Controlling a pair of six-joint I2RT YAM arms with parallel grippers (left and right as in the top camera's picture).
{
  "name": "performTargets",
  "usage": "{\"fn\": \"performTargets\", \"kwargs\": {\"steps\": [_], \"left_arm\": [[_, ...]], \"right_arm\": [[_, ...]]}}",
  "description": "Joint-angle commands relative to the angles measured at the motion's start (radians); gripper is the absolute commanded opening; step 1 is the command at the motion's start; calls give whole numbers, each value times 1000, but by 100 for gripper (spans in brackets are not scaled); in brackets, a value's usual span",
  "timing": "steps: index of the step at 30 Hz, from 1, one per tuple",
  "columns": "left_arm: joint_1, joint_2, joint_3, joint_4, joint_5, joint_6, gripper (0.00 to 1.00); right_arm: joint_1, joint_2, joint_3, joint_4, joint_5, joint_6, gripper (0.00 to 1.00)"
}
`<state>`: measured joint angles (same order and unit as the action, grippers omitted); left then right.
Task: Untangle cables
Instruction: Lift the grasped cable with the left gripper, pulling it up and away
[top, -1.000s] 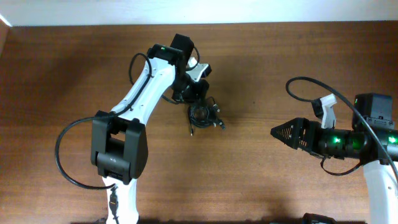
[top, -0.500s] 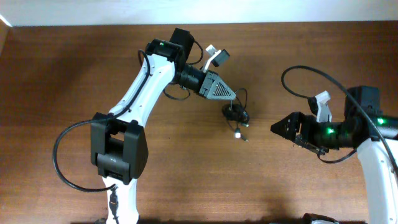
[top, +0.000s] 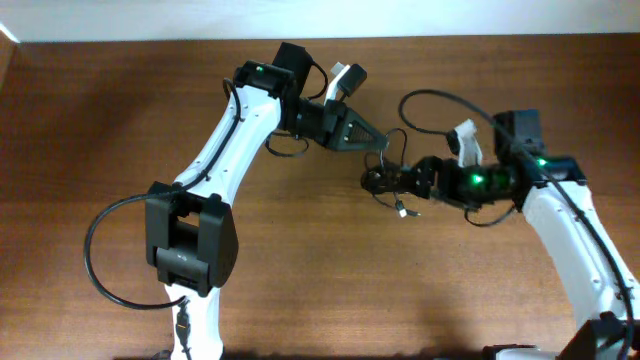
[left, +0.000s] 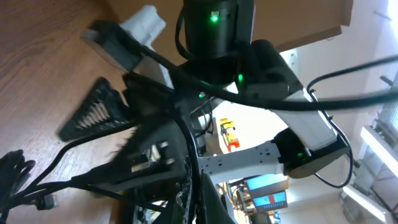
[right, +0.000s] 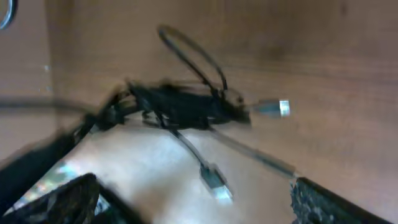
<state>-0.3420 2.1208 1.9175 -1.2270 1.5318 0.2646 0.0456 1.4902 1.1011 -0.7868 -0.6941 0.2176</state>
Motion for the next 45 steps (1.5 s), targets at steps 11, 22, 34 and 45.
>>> {"fn": "performTargets", "kwargs": {"steps": [11,22,34,45], "left_arm": [[-2,-3,129,-43,42,-167,0],[150,-3,264,-53,13,-195,0],[297,-2,264,-253,-472,-220,0],[241,-2,263,-277,-1512,-659,0]], "right_arm": [[100,240,-2,294,283,224,99],[26,219,0,185,325,274,99],[-26,-304,0,42,388,328,98],[-25,-244,-1,-98,391,407,99]]}}
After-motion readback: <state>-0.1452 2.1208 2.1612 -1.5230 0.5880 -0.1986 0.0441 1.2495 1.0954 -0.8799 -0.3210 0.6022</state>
